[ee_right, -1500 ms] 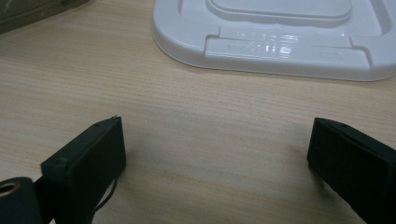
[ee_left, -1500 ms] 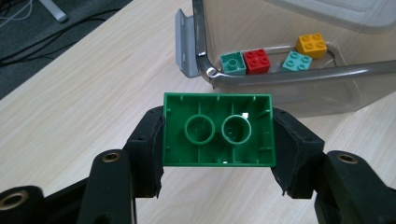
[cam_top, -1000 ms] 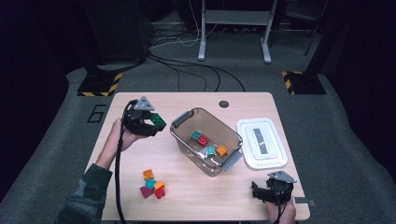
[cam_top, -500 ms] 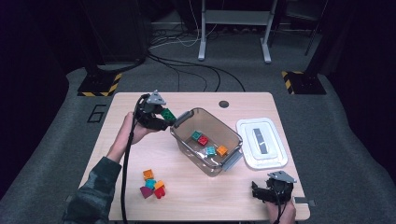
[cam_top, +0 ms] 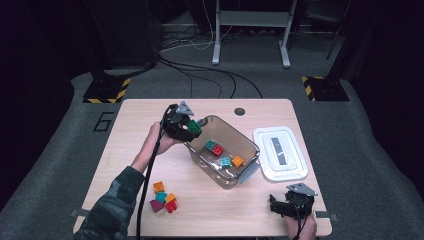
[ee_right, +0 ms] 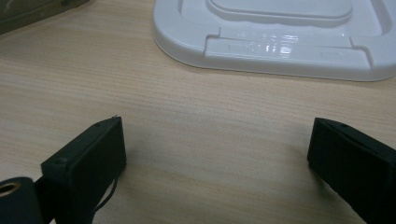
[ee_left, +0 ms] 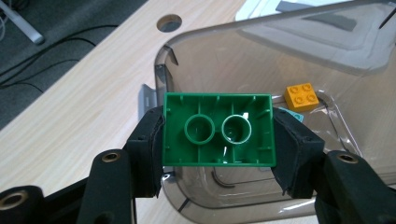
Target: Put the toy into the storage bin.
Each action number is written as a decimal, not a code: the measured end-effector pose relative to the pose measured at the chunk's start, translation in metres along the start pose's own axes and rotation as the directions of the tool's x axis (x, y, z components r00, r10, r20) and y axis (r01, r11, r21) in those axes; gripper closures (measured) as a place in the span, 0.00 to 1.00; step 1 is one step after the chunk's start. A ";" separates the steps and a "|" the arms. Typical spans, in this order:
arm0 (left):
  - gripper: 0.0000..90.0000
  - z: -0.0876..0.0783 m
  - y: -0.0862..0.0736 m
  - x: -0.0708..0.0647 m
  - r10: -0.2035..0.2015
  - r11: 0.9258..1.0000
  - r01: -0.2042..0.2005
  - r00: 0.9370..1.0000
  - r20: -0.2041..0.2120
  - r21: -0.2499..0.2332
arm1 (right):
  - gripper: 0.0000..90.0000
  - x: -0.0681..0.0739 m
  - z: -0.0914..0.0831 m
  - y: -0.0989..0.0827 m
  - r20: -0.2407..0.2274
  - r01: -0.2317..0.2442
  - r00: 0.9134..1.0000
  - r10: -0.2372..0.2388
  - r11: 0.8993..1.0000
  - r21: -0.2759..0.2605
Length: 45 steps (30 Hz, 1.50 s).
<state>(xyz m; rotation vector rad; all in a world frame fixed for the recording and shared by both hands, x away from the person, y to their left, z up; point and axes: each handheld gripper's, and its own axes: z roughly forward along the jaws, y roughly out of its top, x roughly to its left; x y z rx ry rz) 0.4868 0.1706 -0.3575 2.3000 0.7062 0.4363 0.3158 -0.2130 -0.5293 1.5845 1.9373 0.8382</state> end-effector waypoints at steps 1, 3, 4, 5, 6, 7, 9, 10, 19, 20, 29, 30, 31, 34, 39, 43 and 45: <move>0.48 0.005 -0.001 -0.001 -0.002 1.000 0.002 1.000 0.004 0.008 | 0.04 0.000 0.000 0.000 0.000 0.000 1.000 0.000 1.000 0.000; 0.48 0.010 -0.002 -0.002 0.000 1.000 0.000 1.000 0.006 0.019 | 0.04 0.000 0.000 0.000 0.000 0.000 1.000 0.000 1.000 0.000; 0.48 0.013 -0.003 -0.003 -0.006 1.000 0.006 1.000 0.009 0.025 | 0.04 0.000 0.000 0.000 0.000 0.000 1.000 0.000 1.000 0.000; 0.48 0.015 -0.003 -0.003 -0.009 1.000 0.008 1.000 0.013 0.029 | 0.04 0.000 0.000 0.000 0.000 0.000 1.000 0.000 1.000 0.000; 0.48 0.016 -0.003 -0.003 -0.009 0.999 0.008 1.000 0.012 0.032 | 0.04 0.000 0.000 0.000 0.000 0.000 1.000 0.000 1.000 0.000; 0.48 0.017 -0.003 -0.003 -0.013 0.999 0.013 1.000 0.014 0.033 | 0.04 0.000 0.000 0.000 0.000 0.000 1.000 0.000 1.000 0.000; 0.48 0.019 -0.002 -0.003 -0.011 0.999 0.011 1.000 0.010 0.032 | 0.04 0.000 0.000 0.000 0.000 0.000 1.000 0.000 1.000 0.000; 0.48 0.020 -0.002 -0.003 -0.013 0.999 0.012 1.000 0.013 0.033 | 0.04 0.000 0.000 0.000 0.000 -0.001 1.000 0.001 1.000 0.000; 0.46 0.026 -0.001 -0.005 -0.020 0.999 0.019 1.000 0.022 0.049 | 0.04 0.000 0.000 0.000 0.000 0.000 1.000 0.000 1.000 0.000; 0.44 0.026 -0.001 -0.005 -0.026 0.999 0.025 0.999 0.023 0.045 | 0.04 0.000 0.000 0.000 0.000 0.000 1.000 0.000 1.000 0.000; 0.19 0.009 -0.008 -0.004 -0.044 0.999 0.044 0.999 0.010 0.016 | 0.04 0.000 0.000 0.000 -0.001 0.000 1.000 0.000 1.000 0.000; 0.18 0.006 -0.010 -0.003 -0.042 0.999 0.042 0.999 0.007 0.013 | 0.04 0.000 0.000 0.000 0.000 0.000 1.000 0.000 1.000 0.000; 0.17 0.004 -0.012 -0.003 -0.046 0.999 0.046 0.999 0.002 0.008 | 0.04 0.000 0.000 0.000 0.000 0.000 1.000 0.000 1.000 0.000; 0.16 -0.005 -0.019 -0.003 -0.052 0.999 0.052 0.999 -0.005 0.000 | 0.04 0.000 0.000 0.000 0.000 0.000 1.000 0.000 1.000 0.000; 0.13 -0.019 -0.030 -0.004 -0.061 0.998 0.060 0.998 -0.023 -0.020 | 0.04 0.000 0.000 0.000 0.000 0.000 1.000 0.000 1.000 0.000; 0.09 -0.030 -0.047 -0.007 -0.071 0.997 0.070 0.996 -0.045 -0.025 | 0.04 0.000 0.000 0.000 0.001 -0.001 1.000 0.001 1.000 0.000; 0.08 -0.032 -0.053 -0.007 -0.074 0.997 0.074 0.996 -0.047 -0.020 | 0.04 0.000 0.000 0.000 0.001 0.000 1.000 0.000 1.000 0.000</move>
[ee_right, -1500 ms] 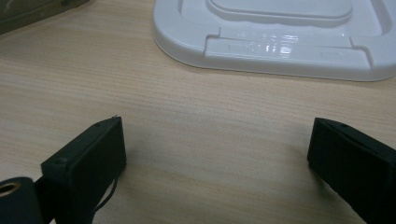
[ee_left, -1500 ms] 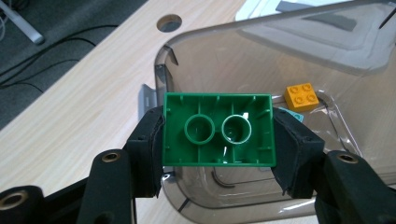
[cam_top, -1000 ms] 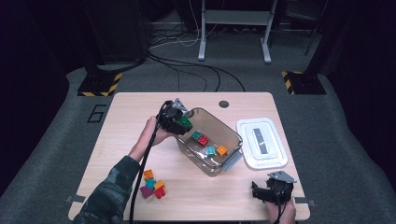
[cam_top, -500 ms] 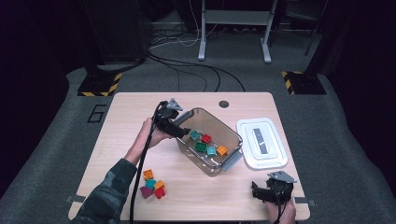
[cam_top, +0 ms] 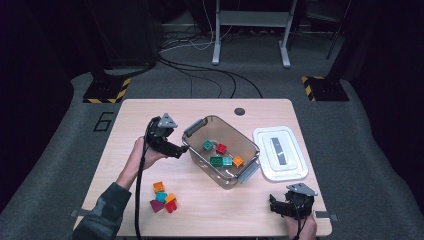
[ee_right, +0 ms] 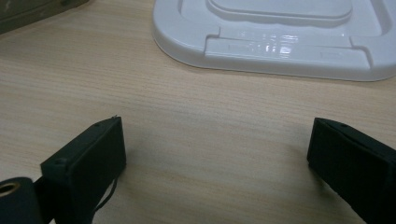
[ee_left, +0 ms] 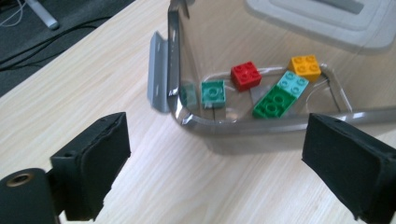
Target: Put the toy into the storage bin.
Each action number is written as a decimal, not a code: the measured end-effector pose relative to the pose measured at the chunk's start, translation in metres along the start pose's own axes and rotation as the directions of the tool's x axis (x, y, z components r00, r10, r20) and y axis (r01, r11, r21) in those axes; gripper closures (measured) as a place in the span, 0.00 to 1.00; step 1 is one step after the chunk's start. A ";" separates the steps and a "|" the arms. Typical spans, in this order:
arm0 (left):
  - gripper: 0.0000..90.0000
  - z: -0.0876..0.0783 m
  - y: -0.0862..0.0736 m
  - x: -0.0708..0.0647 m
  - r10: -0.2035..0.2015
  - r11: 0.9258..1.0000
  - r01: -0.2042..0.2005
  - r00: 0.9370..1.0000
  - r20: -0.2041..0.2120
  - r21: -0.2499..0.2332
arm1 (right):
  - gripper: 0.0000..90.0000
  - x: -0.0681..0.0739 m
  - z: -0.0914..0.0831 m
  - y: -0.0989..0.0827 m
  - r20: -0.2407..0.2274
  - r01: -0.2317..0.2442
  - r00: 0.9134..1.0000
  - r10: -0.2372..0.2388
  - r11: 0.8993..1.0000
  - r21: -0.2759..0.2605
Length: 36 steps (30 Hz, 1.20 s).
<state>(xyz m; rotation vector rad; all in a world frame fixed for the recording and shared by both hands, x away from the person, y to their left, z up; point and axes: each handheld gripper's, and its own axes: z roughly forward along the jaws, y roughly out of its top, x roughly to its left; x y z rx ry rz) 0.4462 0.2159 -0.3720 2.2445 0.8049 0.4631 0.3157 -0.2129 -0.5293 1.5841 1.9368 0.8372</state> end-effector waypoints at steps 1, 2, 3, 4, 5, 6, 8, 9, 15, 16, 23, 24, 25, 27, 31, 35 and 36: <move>0.08 -0.001 -0.004 0.000 -0.008 1.000 0.008 1.000 -0.001 -0.004 | 0.04 0.000 0.000 0.000 0.000 0.000 1.000 0.000 1.000 0.000; 0.07 -0.003 -0.009 0.000 -0.010 1.000 0.010 1.000 -0.013 0.002 | 0.04 0.000 0.000 0.000 0.000 0.000 1.000 0.000 1.000 0.000; 0.05 -0.004 -0.012 -0.001 -0.013 1.000 0.013 1.000 -0.013 0.003 | 0.04 0.000 0.000 0.000 0.000 0.001 1.000 -0.001 1.000 0.000; 0.05 -0.004 -0.013 -0.001 -0.014 1.000 0.014 1.000 -0.016 0.003 | 0.04 0.000 0.000 0.000 0.000 0.001 1.000 -0.001 1.000 0.000; 0.04 -0.005 -0.016 -0.001 -0.013 1.000 0.013 1.000 -0.015 0.003 | 0.04 0.000 0.000 0.000 0.000 0.001 1.000 -0.001 1.000 0.000; 0.04 -0.006 -0.020 -0.003 -0.017 1.000 0.017 1.000 -0.019 0.002 | 0.04 0.000 0.000 0.000 0.000 0.001 1.000 -0.001 1.000 0.000; 0.04 -0.008 -0.026 -0.004 -0.014 1.000 0.014 1.000 -0.020 0.008 | 0.04 0.000 0.000 0.000 0.001 0.000 1.000 0.000 1.000 0.000; 0.04 -0.009 -0.030 -0.004 -0.016 1.000 0.016 1.000 -0.020 0.011 | 0.04 0.000 0.000 0.000 0.001 0.000 1.000 0.000 1.000 0.001; 0.00 -0.008 -0.053 -0.004 -0.032 0.999 0.033 0.999 -0.026 0.040 | 0.04 0.000 0.000 0.000 0.001 0.001 1.000 -0.001 1.000 0.000; 0.00 -0.008 -0.057 -0.004 -0.040 0.998 0.041 0.999 -0.024 0.044 | 0.04 0.000 0.000 0.000 0.001 0.001 1.000 -0.001 1.000 0.000; 0.00 0.000 -0.087 -0.002 -0.070 0.995 0.071 0.997 -0.012 0.066 | 0.04 0.000 0.000 0.000 0.001 0.001 1.000 -0.001 1.000 0.000; 0.00 0.002 -0.091 -0.002 -0.075 0.995 0.076 0.997 -0.010 0.069 | 0.04 0.000 0.000 0.000 0.001 0.000 1.000 0.000 1.000 0.000; 0.00 0.003 -0.095 -0.001 -0.076 0.994 0.077 0.997 -0.008 0.079 | 0.04 0.000 0.000 0.000 0.002 0.000 1.000 0.000 1.000 0.001; 0.00 0.006 -0.104 0.000 -0.097 0.992 0.097 0.995 -0.010 0.080 | 0.04 0.000 0.000 0.000 0.001 0.000 1.000 0.000 1.000 0.000; 0.00 0.012 -0.116 0.002 -0.121 0.987 0.121 0.993 -0.006 0.106 | 0.04 0.000 0.000 0.000 0.001 0.000 1.000 0.000 1.000 0.000; 0.00 0.018 -0.127 0.003 -0.136 0.982 0.135 0.991 -0.004 0.131 | 0.04 0.000 0.000 0.000 0.002 -0.001 1.000 0.001 1.000 0.001; 0.00 0.020 -0.130 0.004 -0.141 0.981 0.140 0.990 -0.006 0.131 | 0.04 0.000 0.000 0.000 0.002 0.000 1.000 0.000 1.000 0.000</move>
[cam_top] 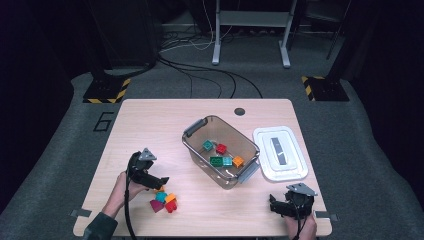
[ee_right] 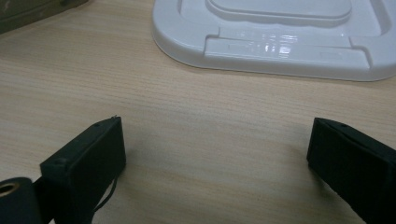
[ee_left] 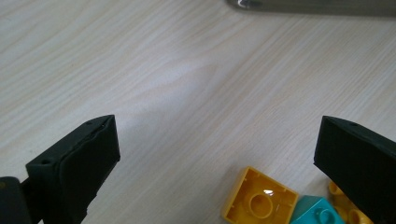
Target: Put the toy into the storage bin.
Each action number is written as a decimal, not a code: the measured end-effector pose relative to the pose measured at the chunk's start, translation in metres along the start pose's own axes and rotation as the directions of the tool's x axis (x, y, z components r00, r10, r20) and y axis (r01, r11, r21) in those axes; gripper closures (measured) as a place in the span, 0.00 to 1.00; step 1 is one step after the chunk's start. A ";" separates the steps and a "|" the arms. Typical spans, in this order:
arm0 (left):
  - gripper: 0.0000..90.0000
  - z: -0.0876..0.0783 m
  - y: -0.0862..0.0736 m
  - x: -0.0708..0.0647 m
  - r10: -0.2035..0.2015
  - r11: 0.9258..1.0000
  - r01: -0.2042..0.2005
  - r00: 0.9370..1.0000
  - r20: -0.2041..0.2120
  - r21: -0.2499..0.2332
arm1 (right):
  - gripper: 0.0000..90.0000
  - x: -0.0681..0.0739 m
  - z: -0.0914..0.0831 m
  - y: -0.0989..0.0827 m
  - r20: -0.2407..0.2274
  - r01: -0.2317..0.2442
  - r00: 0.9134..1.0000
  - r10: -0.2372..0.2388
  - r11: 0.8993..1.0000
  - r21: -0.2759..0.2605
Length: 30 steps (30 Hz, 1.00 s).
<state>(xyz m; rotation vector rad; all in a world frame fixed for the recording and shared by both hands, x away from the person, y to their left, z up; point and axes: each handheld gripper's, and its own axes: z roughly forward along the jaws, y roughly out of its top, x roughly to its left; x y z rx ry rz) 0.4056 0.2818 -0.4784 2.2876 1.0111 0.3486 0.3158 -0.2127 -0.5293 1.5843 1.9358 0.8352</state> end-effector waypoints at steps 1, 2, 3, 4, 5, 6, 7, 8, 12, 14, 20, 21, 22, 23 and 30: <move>0.00 0.002 -0.002 0.001 -0.002 1.000 0.002 1.000 0.001 0.002 | 0.04 0.000 0.000 0.000 0.000 0.000 1.000 0.000 1.000 0.000; 0.00 0.003 -0.004 0.001 -0.006 1.000 0.006 1.000 0.004 0.008 | 0.04 0.000 0.000 0.000 0.000 -0.001 1.000 0.001 1.000 0.000; 0.00 0.005 -0.007 0.002 -0.017 1.000 0.017 1.000 0.009 0.009 | 0.04 0.000 0.000 0.000 0.000 0.000 1.000 0.000 1.000 0.000; 0.00 0.007 -0.009 0.002 -0.020 1.000 0.019 1.000 0.010 0.024 | 0.04 0.000 0.000 0.000 0.000 0.000 1.000 0.000 1.000 0.000; 0.00 0.009 -0.012 0.002 -0.020 0.999 0.020 1.000 0.008 0.029 | 0.04 0.000 0.000 0.000 0.000 -0.001 1.000 0.001 1.000 0.001; 0.00 0.009 -0.014 0.002 -0.018 0.999 0.018 1.000 0.004 0.032 | 0.04 0.000 0.000 0.000 0.000 -0.002 1.000 0.002 1.000 0.000; 0.00 0.010 -0.015 0.001 -0.023 0.999 0.023 1.000 0.005 0.037 | 0.04 0.000 0.000 0.000 0.000 0.000 1.000 0.000 1.000 0.000; 0.00 0.010 -0.017 0.002 -0.029 0.999 0.029 1.000 0.009 0.035 | 0.04 0.000 0.000 0.000 0.000 -0.001 1.000 0.001 1.000 0.000; 0.00 0.009 -0.023 0.004 -0.042 0.998 0.042 0.999 0.017 0.043 | 0.04 0.000 0.000 0.000 0.001 0.000 1.000 0.000 1.000 0.000; 0.00 0.008 -0.027 0.004 -0.046 0.998 0.046 0.999 0.014 0.042 | 0.04 0.000 0.000 0.000 0.001 0.000 1.000 0.000 1.000 0.000; 0.00 -0.001 -0.031 0.005 -0.061 0.998 0.061 0.998 0.009 0.016 | 0.04 0.000 0.000 0.000 0.001 -0.001 1.000 0.001 1.000 0.000; 0.01 -0.002 -0.032 0.005 -0.053 0.998 0.053 0.999 0.008 0.021 | 0.04 0.000 0.000 0.000 0.001 -0.001 1.000 0.001 1.000 0.000; 0.02 -0.002 -0.033 0.004 -0.053 0.998 0.053 0.999 0.004 0.024 | 0.04 0.000 0.000 0.000 0.001 0.000 1.000 0.000 1.000 0.000; 0.03 -0.003 -0.034 0.004 -0.053 0.998 0.053 0.999 0.006 0.027 | 0.04 0.000 0.000 0.000 0.002 0.000 1.000 0.000 1.000 0.000; 0.09 0.000 -0.041 0.007 -0.060 0.997 0.061 0.998 -0.009 0.039 | 0.04 0.000 0.000 0.000 0.002 -0.001 1.000 0.001 1.000 0.000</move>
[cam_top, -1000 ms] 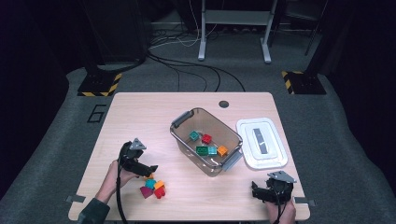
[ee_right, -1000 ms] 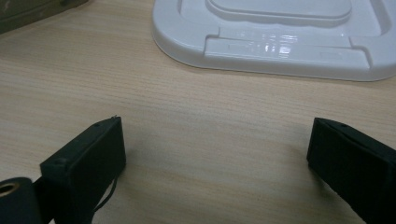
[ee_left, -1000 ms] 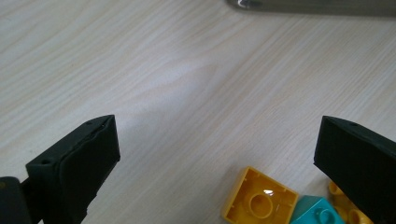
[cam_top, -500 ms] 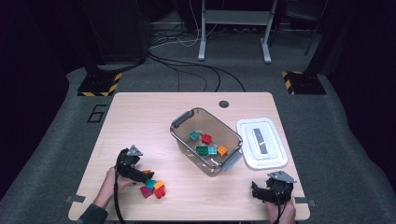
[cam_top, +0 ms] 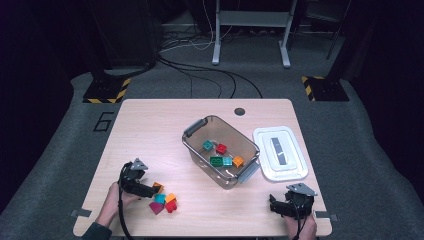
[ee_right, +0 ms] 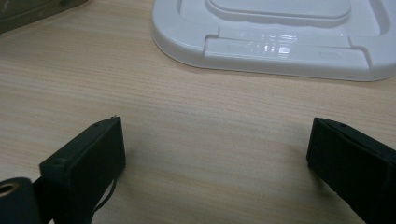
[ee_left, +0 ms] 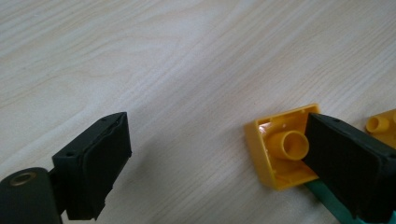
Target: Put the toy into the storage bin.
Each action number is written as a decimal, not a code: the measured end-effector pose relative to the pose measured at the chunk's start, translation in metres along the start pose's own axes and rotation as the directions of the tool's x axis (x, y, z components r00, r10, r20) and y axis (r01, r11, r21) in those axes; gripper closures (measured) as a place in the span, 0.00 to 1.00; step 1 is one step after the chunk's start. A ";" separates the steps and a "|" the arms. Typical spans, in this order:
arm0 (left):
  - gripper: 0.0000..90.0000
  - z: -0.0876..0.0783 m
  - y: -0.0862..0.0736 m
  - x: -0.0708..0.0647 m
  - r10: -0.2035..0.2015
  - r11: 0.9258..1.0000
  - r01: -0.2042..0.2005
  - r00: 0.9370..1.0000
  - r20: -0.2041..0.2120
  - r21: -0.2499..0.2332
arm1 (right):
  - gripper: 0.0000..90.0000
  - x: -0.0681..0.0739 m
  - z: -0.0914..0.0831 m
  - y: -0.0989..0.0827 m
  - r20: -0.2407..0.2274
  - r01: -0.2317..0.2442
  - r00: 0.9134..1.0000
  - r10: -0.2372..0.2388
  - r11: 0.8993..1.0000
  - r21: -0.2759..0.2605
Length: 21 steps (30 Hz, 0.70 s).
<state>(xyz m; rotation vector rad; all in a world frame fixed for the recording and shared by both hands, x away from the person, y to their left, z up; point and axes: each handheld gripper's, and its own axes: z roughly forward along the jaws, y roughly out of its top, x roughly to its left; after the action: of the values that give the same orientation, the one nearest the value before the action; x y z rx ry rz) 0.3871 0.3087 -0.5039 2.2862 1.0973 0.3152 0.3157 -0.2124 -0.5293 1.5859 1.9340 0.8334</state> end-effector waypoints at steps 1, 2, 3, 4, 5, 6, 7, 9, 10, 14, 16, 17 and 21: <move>0.10 0.000 0.000 0.000 -0.002 1.000 0.002 1.000 0.006 -0.002 | 0.04 0.000 0.000 0.000 0.000 0.000 1.000 0.000 1.000 0.000; 0.11 -0.001 0.000 0.000 -0.003 1.000 0.003 1.000 -0.007 -0.013 | 0.04 0.000 0.000 0.000 0.000 0.000 1.000 0.000 1.000 0.000; 0.13 -0.002 0.000 0.001 0.000 1.000 -0.001 1.000 -0.011 -0.016 | 0.04 0.000 0.000 0.000 0.000 0.000 1.000 0.000 1.000 0.000; 0.14 -0.002 0.000 0.001 -0.005 1.000 0.004 1.000 -0.009 -0.017 | 0.04 0.000 0.000 0.000 0.000 0.000 1.000 0.000 1.000 0.000; 0.14 -0.003 0.001 0.002 -0.014 1.000 0.014 1.000 -0.003 -0.027 | 0.04 0.000 0.000 0.000 0.000 0.000 1.000 0.000 1.000 0.000; 0.14 -0.005 0.002 0.002 -0.025 0.999 0.025 1.000 0.005 -0.043 | 0.04 0.000 0.000 0.000 0.000 0.000 1.000 0.000 1.000 0.000; 0.14 -0.007 0.002 0.003 -0.025 0.999 0.025 1.000 0.005 -0.048 | 0.04 0.000 0.000 0.000 0.000 0.001 1.000 -0.001 1.000 0.000; 0.14 -0.008 0.004 0.002 -0.031 0.998 0.031 0.999 0.013 -0.054 | 0.04 0.000 0.000 0.000 0.000 0.001 1.000 -0.001 1.000 0.000; 0.14 -0.009 0.004 0.000 -0.033 0.998 0.034 0.999 0.021 -0.051 | 0.04 0.000 0.000 0.000 0.000 0.000 1.000 0.000 1.000 0.000; 0.15 -0.006 0.005 -0.009 -0.007 1.000 0.007 0.999 0.043 -0.018 | 0.04 0.000 0.000 0.000 0.000 0.000 1.000 0.000 1.000 0.000; 0.15 -0.002 0.005 -0.012 -0.005 1.000 0.005 0.999 0.037 0.001 | 0.04 0.000 0.000 0.000 0.000 0.001 1.000 -0.001 1.000 0.000; 0.15 0.001 0.004 -0.013 -0.015 1.000 0.014 0.999 0.033 0.011 | 0.04 0.000 0.000 0.000 0.000 0.000 1.000 0.000 1.000 0.000; 0.23 0.004 0.003 -0.012 -0.036 0.999 0.035 0.999 0.025 0.013 | 0.04 0.000 0.000 0.000 0.000 0.000 1.000 0.000 1.000 0.000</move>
<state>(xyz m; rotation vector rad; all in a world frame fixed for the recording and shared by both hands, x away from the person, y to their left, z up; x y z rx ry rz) 0.3832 0.2964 -0.5051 2.2729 1.1287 0.2653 0.3157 -0.2123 -0.5292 1.5860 1.9342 0.8332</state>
